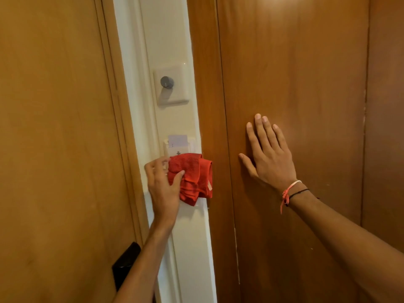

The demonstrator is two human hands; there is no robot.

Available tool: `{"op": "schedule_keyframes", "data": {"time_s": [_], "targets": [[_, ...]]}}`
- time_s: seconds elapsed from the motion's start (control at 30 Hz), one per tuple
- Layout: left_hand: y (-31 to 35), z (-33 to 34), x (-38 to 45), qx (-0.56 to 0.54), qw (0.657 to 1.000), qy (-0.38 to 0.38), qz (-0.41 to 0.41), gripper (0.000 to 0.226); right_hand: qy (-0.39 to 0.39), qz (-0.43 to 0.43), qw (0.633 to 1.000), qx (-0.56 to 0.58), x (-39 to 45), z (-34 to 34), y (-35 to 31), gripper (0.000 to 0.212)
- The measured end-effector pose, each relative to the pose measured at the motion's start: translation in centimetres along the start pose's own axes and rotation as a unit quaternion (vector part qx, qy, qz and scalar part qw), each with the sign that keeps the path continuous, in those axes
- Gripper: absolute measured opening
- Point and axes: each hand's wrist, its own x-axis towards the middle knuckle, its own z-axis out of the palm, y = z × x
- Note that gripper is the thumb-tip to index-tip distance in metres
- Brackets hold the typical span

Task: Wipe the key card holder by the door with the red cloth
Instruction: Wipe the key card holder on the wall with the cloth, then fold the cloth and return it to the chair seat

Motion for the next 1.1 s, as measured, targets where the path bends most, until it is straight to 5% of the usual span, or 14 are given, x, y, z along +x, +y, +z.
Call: {"op": "schedule_keyframes", "data": {"time_s": [0.13, 0.33, 0.57, 0.67, 0.8, 1.1], "targets": [[-0.7, -0.4, 0.6, -0.024, 0.997, -0.015, -0.067, 0.047, -0.048, -0.008, 0.998, 0.031, -0.1, -1.6, -0.4, 0.076], [1.1, -0.1, -0.3, -0.064, 0.997, -0.023, -0.043, 0.033, -0.138, -0.027, 0.976, 0.167, -2.3, -4.0, -2.4, 0.078], [5.7, 0.6, -1.8, -0.124, 0.99, -0.059, 0.006, 0.03, -0.234, 0.078, 0.855, 0.456, -4.3, -7.3, -2.8, 0.089], [7.7, 1.2, -3.1, -0.144, 0.987, -0.073, 0.013, 0.031, -0.214, 0.106, 0.804, 0.544, -4.5, -9.2, -2.0, 0.066], [10.1, 2.3, -4.3, -0.162, 0.983, -0.079, 0.028, 0.031, -0.156, 0.138, 0.815, 0.541, -5.0, -11.2, -0.1, 0.036], [12.0, 4.9, -8.7, -0.21, 0.956, -0.206, 0.018, 0.037, -0.161, 0.2, 0.831, 0.493, -8.7, -12.4, 3.0, 0.029]]}}
